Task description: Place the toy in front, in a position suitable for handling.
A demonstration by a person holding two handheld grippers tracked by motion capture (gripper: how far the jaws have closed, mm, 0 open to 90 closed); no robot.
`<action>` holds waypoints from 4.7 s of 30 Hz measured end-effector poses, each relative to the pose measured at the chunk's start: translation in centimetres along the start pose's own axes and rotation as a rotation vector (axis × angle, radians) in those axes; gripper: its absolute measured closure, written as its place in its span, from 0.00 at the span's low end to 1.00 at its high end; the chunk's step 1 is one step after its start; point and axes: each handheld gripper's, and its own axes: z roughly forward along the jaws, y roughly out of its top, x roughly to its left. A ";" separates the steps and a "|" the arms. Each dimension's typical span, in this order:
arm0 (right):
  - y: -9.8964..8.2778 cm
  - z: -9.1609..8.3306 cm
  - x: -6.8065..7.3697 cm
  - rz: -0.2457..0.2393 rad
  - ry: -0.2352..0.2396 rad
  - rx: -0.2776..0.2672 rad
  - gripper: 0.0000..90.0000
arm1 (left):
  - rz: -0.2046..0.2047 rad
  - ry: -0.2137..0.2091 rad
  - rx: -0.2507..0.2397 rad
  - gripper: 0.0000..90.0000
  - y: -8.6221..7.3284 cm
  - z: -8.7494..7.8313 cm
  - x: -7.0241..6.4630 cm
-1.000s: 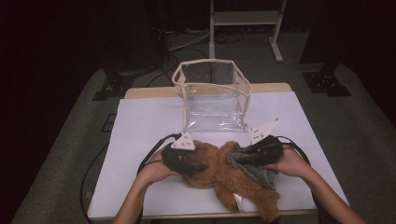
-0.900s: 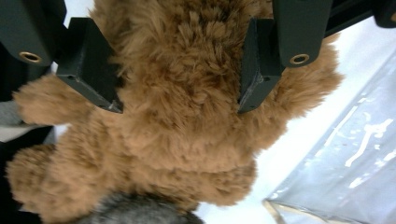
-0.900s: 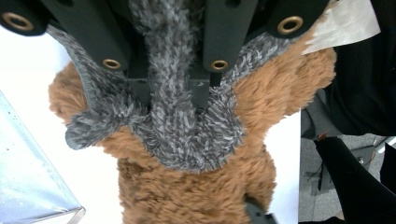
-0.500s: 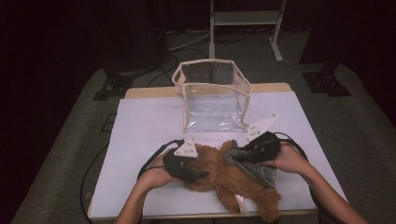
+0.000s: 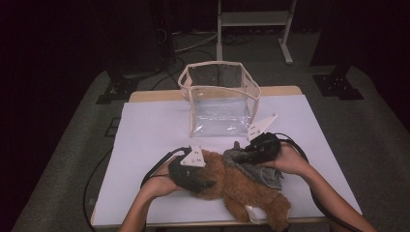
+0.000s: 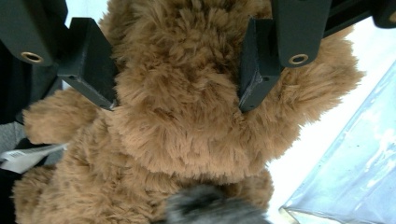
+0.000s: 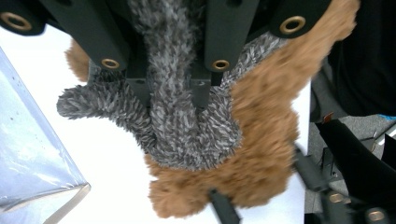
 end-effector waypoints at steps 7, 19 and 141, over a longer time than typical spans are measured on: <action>0.1 0.8 -1.1 0.036 -0.002 0.002 0.85 | 0.006 -0.031 -0.026 0.40 -0.6 -0.4 -0.3; 0.5 -0.6 2.1 -0.037 0.018 0.000 0.85 | -0.041 0.046 -0.075 0.37 0.4 0.6 1.3; -0.5 -0.4 1.8 -0.026 0.023 0.038 0.85 | -0.212 -0.102 -0.183 0.27 -2.8 0.5 2.8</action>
